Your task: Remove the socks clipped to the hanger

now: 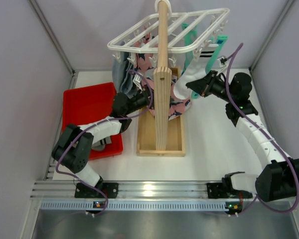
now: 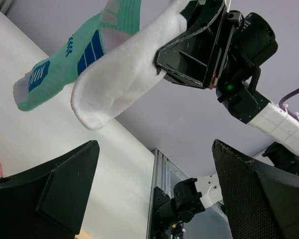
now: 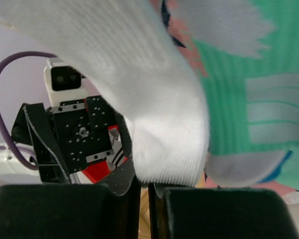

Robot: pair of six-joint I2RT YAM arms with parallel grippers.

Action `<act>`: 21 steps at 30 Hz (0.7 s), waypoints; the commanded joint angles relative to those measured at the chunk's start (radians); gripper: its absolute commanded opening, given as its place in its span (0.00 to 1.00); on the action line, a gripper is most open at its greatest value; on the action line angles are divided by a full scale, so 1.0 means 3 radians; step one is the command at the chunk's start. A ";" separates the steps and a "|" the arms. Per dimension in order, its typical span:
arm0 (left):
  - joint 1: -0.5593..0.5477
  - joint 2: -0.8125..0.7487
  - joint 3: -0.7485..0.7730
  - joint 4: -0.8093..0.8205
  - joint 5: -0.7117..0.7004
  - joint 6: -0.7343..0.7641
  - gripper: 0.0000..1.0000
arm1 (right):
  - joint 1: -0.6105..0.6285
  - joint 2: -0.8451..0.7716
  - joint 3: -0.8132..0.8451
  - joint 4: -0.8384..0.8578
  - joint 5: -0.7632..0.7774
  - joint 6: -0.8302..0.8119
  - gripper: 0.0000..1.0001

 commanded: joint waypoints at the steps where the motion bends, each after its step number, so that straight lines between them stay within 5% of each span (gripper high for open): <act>1: -0.0024 0.0019 0.0203 0.0122 0.0071 0.0255 0.98 | 0.0110 -0.0025 0.0089 0.0358 -0.0089 0.0217 0.00; 21: -0.0070 0.0121 0.0381 0.0117 0.0199 0.0286 0.98 | 0.0192 -0.0500 -0.0008 0.0113 -0.0053 0.0570 0.00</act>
